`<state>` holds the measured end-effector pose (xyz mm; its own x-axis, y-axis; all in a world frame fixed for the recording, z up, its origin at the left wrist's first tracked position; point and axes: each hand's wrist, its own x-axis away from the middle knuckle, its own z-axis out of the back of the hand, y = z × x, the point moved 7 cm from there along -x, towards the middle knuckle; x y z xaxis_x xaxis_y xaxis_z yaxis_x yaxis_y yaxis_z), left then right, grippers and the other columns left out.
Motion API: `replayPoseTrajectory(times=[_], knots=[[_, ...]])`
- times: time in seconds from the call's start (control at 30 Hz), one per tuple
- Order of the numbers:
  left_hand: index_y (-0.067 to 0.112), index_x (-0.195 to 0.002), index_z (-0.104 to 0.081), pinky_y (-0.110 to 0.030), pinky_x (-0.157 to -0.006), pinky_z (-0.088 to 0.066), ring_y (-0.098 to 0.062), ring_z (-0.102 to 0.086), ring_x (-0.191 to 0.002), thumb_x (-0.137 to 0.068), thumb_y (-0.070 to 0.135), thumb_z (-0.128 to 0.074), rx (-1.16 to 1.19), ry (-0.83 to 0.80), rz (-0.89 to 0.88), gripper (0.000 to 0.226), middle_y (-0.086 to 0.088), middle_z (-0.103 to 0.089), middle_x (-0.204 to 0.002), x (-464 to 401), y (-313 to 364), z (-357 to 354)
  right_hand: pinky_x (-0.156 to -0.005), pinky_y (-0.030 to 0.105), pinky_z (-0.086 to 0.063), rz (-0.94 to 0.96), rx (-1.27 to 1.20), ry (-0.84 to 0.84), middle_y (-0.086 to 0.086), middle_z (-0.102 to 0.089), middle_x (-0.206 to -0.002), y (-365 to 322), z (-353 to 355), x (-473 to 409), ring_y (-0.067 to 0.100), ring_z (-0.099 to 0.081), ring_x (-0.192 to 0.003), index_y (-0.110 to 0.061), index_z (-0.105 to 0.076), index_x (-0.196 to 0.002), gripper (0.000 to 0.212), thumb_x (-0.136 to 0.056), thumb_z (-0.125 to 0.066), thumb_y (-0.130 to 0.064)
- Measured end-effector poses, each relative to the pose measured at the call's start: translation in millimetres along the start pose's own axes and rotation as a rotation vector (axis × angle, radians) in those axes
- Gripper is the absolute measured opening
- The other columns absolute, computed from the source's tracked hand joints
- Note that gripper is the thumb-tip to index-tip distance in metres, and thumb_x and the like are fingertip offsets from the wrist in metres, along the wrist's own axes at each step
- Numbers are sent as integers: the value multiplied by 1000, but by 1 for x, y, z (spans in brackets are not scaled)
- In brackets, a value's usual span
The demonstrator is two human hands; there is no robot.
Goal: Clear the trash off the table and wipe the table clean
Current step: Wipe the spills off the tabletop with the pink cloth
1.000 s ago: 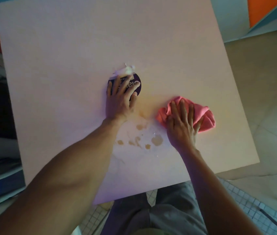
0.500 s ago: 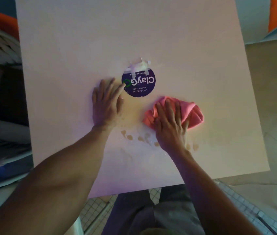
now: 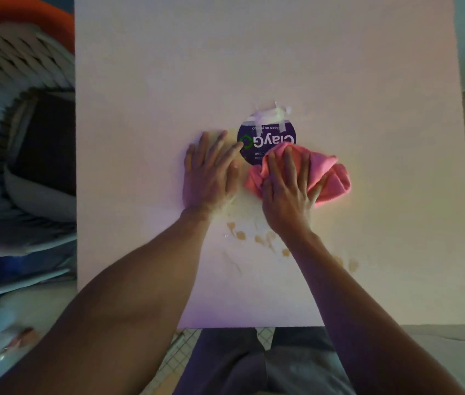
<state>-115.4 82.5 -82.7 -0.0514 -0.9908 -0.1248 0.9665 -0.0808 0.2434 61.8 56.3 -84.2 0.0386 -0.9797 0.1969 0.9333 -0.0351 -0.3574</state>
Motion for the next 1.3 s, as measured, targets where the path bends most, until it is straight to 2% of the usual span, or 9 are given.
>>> replayPoseTrajectory(times=[0.1, 0.27, 0.4, 0.63, 0.73, 1.0, 1.1, 1.2, 1.3], knots=[[32, -145, -52, -51, -121, -20, -30, -28, -151, -103, 35, -40, 45, -16, -5, 44, 3, -41, -159, -1, -2, 1, -116, 68, -8, 61, 71, -27, -5, -21, -164, 19, -1, 40, 22, -5, -154, -34, -32, -154, 52, -103, -30, -39], [28, -146, -51, -51, -121, -22, -31, -26, -151, -104, 31, -40, 115, -31, 35, 43, 3, -39, -160, 9, -19, 10, -116, 68, -6, -141, 31, -28, -9, -13, -165, 68, 20, 53, 10, 3, -152, -43, -26, -154, 55, -98, -27, -42], [27, -147, -49, -53, -118, -25, -32, -29, -150, -103, 34, -39, -8, -7, 190, 46, 1, -38, -160, 54, -76, 29, -114, 67, 5, -278, -67, -15, -10, -6, -166, 59, 18, 35, 15, 7, -152, -46, -19, -154, 59, -98, -35, -35], [30, -153, -39, -53, -121, -18, -35, -26, -151, -103, 37, -40, -123, -45, 338, 50, -2, -31, -164, 110, -100, 30, -113, 73, 3, -18, 72, -19, -3, -14, -166, 20, -4, 51, 21, 1, -154, -37, -25, -156, 55, -101, -25, -39], [30, -153, -39, -53, -122, -18, -34, -26, -151, -103, 37, -39, -120, -26, 338, 50, -2, -31, -164, 107, -100, 29, -113, 73, 2, -57, 69, -30, -3, -17, -165, 13, -12, 65, 22, 2, -154, -37, -24, -156, 56, -100, -25, -39], [33, -152, -42, -53, -120, -22, -33, -29, -150, -103, 37, -42, -119, 38, 318, 49, 2, -34, -162, 108, -101, 30, -112, 73, -4, -79, 0, -8, -4, -14, -166, -48, -24, -14, 28, -2, -154, -38, -22, -156, 57, -100, -31, -37], [34, -152, -42, -52, -121, -21, -31, -28, -151, -103, 39, -39, -115, 28, 326, 49, 3, -34, -162, 108, -102, 31, -113, 72, -6, 63, 67, -10, -3, -25, -163, -65, -34, 9, 29, -11, -153, -34, -31, -154, 56, -99, -34, -36], [34, -152, -42, -52, -122, -19, -31, -26, -152, -103, 39, -40, -98, 10, 339, 49, 4, -33, -163, 109, -102, 31, -114, 70, -10, 223, 148, -69, -3, -23, -164, -59, -37, 61, 27, -9, -154, -30, -30, -155, 54, -102, -31, -38], [33, -150, -44, -52, -122, -19, -32, -27, -151, -102, 38, -43, -71, 20, 341, 49, 4, -34, -162, 107, -102, 32, -114, 70, -10, 243, 187, -91, -1, -23, -164, -42, -29, 67, 27, -10, -154, -30, -31, -155, 54, -102, -31, -38]])
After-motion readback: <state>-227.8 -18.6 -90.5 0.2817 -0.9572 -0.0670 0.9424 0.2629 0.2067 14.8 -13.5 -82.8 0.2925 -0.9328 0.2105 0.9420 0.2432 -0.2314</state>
